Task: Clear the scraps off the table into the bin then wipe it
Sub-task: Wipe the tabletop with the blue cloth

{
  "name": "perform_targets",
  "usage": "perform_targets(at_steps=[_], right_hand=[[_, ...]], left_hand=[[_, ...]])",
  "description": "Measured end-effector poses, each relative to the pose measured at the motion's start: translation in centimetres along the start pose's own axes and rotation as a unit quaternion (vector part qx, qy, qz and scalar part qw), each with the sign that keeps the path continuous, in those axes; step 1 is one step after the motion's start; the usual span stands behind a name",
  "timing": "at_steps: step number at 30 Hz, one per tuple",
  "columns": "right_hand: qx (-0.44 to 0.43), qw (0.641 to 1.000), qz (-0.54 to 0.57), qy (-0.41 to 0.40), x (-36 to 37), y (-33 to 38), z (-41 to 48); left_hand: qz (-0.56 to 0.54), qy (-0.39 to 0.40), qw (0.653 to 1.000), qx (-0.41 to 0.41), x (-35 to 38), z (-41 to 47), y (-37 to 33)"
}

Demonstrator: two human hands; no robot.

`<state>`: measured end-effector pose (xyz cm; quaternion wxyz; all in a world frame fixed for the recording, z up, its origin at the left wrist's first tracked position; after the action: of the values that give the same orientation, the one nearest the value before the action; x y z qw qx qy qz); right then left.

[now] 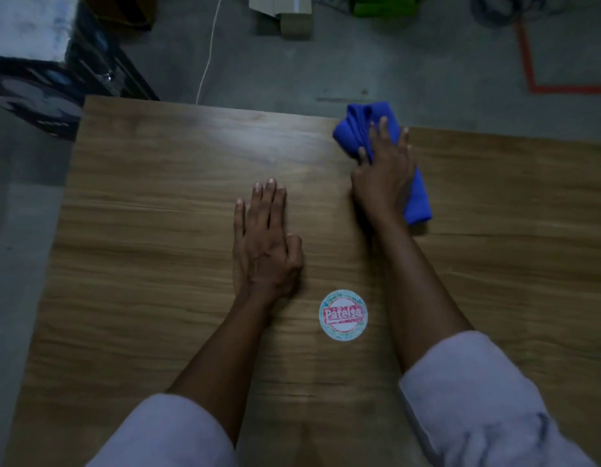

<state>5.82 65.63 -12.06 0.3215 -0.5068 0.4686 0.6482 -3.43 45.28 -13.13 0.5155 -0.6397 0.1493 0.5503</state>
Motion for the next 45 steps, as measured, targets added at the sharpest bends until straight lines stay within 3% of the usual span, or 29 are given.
perform_targets(at_steps=[4,6,8,12,16,18,20,22,25,27,29,31,33,38,42,44,45], right_hand=[[-0.129,0.991,0.025,0.026,1.3,5.0,-2.6],[-0.210,0.976,0.035,0.047,0.9,4.4,-6.4],[-0.235,0.969,0.029,0.068,-0.1,1.1,-9.1],[-0.139,0.989,0.004,0.042,-2.0,-5.3,-7.6],[0.043,0.998,-0.031,0.021,-1.9,-3.2,-1.0],[0.061,0.996,-0.064,0.031,-0.8,-0.3,1.1],[0.014,0.996,-0.068,0.049,0.7,3.3,0.8],[-0.100,0.991,-0.050,0.068,1.5,6.0,-1.8],[-0.255,0.962,-0.009,0.094,0.8,3.0,-6.2],[-0.209,0.976,-0.020,0.062,-0.5,-2.4,-6.3],[-0.077,0.995,-0.055,0.021,-1.7,-6.5,-4.6],[0.012,0.997,-0.073,0.008,-1.8,-6.6,-2.1],[0.026,0.997,-0.073,0.010,-1.1,-3.9,0.1],[-0.159,0.986,-0.011,0.050,0.7,1.4,-2.2],[-0.313,0.936,0.056,0.152,-1.2,-0.2,-10.7],[-0.323,0.926,0.105,0.164,-3.5,-1.6,-11.7],[-0.290,0.938,0.132,0.135,-4.7,-2.5,-10.6]], left_hand=[[0.009,0.013,1.000,-0.004,0.2,0.0,0.1],[0.007,0.011,1.000,0.001,0.2,0.0,0.1],[0.009,0.019,1.000,-0.002,0.2,-0.1,0.1],[0.014,0.035,0.999,-0.008,0.0,0.0,-0.2],[0.018,0.034,0.999,-0.010,-0.1,-0.1,-0.2],[0.024,0.032,0.999,-0.008,0.0,-0.1,-0.2],[0.024,0.030,0.999,-0.008,0.0,-0.1,-0.1],[0.018,0.022,1.000,-0.005,0.0,0.0,-0.1],[0.005,0.012,1.000,-0.001,0.0,0.0,0.0],[0.006,0.014,1.000,-0.003,0.2,0.0,0.0],[0.015,0.016,1.000,-0.002,0.3,0.0,0.0],[0.020,0.013,1.000,-0.002,0.4,0.0,0.0],[0.016,0.010,1.000,-0.004,0.4,0.0,0.0],[0.013,0.013,1.000,-0.007,-0.1,-0.2,-0.1],[-0.019,-0.004,1.000,0.001,-0.5,0.0,-0.1],[-0.038,-0.006,0.999,0.004,-0.5,0.1,0.1],[-0.043,-0.007,0.999,0.005,-0.4,0.1,0.1]])
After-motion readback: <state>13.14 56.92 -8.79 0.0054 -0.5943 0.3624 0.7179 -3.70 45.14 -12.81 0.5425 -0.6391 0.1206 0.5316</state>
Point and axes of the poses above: each hand's wrist, its own z-axis towards the middle knuckle, its own x-axis out of the palm, y = z × x, the point moved 5 cm from there along z, towards the middle knuckle, and after that the axes turned 8 degrees about -z, right-handed, at the moved point
